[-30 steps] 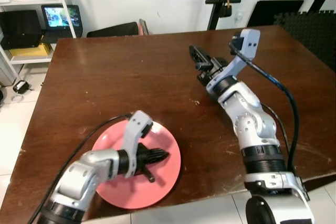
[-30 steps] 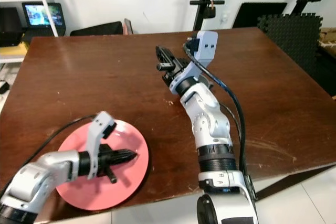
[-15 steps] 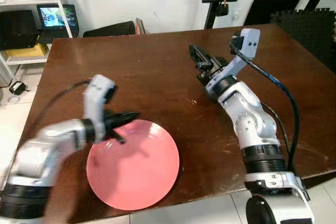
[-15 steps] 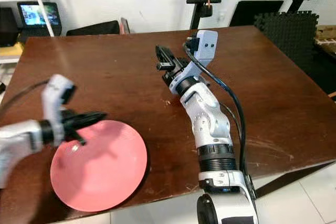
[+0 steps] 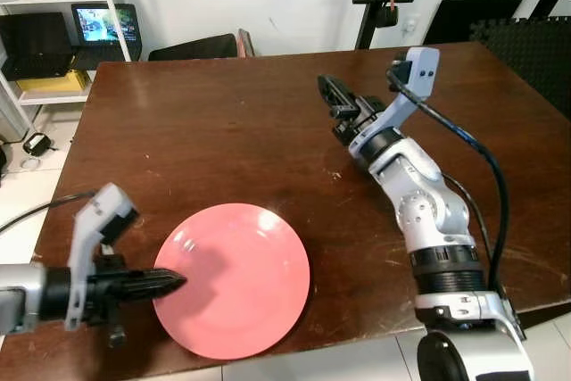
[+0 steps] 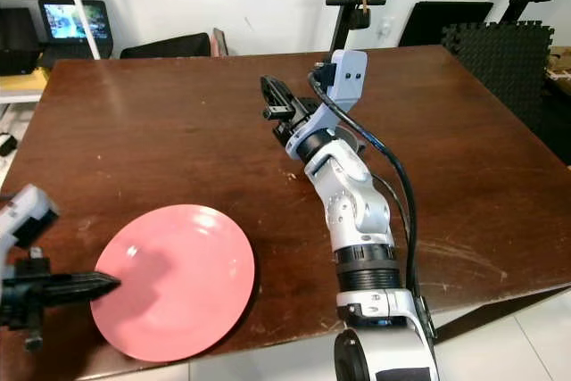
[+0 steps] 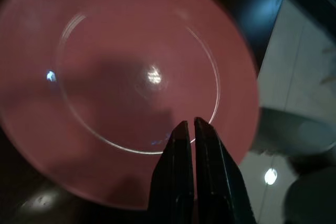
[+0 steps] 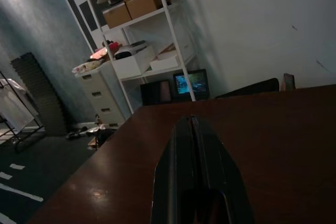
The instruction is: Setting the table
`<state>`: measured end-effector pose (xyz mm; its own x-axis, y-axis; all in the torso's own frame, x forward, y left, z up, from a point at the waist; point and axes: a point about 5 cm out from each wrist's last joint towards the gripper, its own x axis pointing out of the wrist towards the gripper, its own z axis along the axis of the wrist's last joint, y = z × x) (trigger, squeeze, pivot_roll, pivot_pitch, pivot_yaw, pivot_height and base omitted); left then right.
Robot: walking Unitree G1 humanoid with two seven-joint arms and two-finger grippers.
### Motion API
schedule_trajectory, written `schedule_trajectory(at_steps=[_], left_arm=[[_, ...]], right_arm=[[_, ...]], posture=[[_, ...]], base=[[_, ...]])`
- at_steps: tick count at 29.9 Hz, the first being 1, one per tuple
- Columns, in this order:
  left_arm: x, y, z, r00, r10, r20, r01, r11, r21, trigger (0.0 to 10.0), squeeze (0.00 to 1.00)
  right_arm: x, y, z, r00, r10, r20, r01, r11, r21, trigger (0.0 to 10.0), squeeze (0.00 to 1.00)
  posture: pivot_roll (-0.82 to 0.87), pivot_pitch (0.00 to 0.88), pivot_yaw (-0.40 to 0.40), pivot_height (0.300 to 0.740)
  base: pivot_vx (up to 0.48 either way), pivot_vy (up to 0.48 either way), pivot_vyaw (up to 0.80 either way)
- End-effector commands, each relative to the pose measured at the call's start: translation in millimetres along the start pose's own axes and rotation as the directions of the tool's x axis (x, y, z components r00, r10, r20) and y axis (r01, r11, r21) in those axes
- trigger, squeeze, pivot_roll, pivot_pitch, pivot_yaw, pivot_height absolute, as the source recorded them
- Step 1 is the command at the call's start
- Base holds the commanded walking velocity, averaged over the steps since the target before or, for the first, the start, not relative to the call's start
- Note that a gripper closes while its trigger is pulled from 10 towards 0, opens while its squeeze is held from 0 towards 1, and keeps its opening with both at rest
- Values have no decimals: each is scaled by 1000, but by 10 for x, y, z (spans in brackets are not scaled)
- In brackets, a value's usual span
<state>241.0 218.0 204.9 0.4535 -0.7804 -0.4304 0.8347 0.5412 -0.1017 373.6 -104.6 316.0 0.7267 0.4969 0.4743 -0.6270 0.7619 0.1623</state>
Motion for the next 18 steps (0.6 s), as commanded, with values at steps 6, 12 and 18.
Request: schedule_trajectory(at_steps=[6,12,18], left_arm=[[164,-18,-223,992,-14,-127,21,998,52,10000,0],[525,107,-185,990,86,-113,-72,989,127,10000,0],[843,165,-141,978,147,-148,-104,959,265,10000,0]], right_arm=[[-2,5,21,1000,1,6,-1,1000,2,10000,0],[10,8,43,1000,-1,13,1,1000,3,10000,0],[15,12,53,1000,-4,14,4,1000,1,10000,0]], posture=[[86,217,43,740],[74,221,43,740],[64,230,42,740]], base=[[0,0,0],[0,0,0],[0,0,0]])
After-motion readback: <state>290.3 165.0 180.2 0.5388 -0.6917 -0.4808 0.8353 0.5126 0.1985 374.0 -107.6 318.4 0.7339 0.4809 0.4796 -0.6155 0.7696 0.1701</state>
